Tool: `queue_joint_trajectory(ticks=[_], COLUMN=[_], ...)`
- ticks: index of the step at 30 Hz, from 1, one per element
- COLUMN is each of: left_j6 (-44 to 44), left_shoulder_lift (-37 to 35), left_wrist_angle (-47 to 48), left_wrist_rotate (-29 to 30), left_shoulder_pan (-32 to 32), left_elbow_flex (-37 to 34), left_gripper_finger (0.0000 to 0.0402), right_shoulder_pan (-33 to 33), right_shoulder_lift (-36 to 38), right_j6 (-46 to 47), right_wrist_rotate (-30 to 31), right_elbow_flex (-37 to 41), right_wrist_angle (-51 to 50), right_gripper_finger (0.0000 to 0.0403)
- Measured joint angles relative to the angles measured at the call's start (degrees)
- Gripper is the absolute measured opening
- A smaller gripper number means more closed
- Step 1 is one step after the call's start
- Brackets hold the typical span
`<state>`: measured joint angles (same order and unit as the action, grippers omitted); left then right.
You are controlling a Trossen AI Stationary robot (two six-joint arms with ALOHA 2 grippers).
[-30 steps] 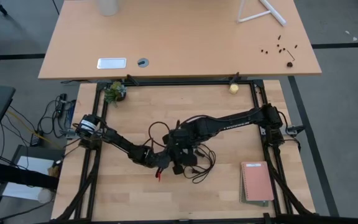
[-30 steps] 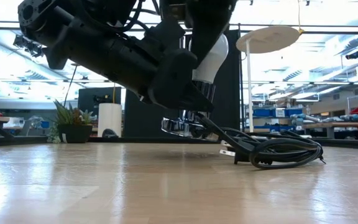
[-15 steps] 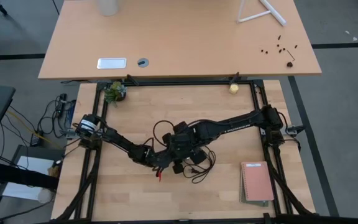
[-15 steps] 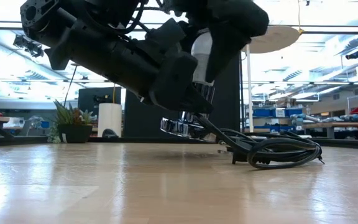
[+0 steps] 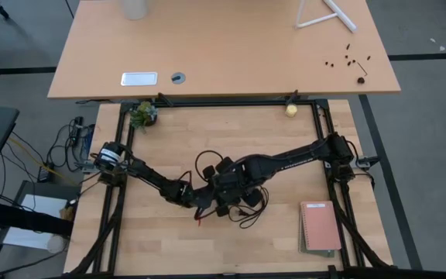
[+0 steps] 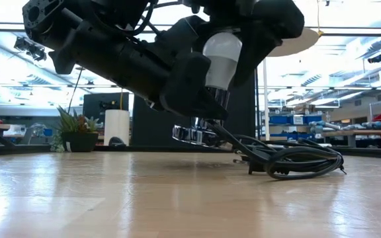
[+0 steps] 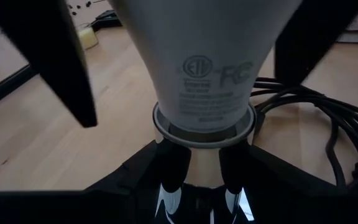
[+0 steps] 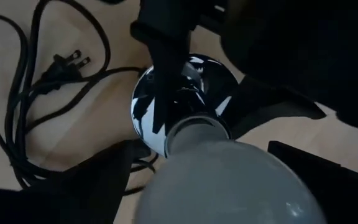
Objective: Screw lightbulb
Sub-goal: Insert the light bulb into the lamp
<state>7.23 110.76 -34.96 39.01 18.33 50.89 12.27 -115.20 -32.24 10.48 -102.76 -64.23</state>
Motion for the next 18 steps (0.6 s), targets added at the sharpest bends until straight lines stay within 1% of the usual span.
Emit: queue_joint_trajectory(ticks=[4,10,18], left_j6=[-0.7,-1.4,-5.4], left_shoulder_lift=[0.0,0.0,0.0], left_wrist_angle=[0.0,0.1,0.1], left_wrist_rotate=[-0.1,-0.4,-3.7], left_shoulder_pan=[0.0,0.0,0.0], left_elbow_flex=[0.0,0.0,0.0], left_gripper_finger=[0.0195,0.0195,0.0195], right_shoulder_pan=[-0.1,-0.1,0.3], right_shoulder_lift=[0.0,0.0,0.0], right_j6=[-3.8,-10.6,-16.0], right_wrist_rotate=[-1.3,-1.0,-1.3], right_elbow_flex=[0.0,0.0,0.0], right_wrist_angle=[0.2,1.7,1.6], right_gripper_finger=[0.0374,0.0373,0.0373])
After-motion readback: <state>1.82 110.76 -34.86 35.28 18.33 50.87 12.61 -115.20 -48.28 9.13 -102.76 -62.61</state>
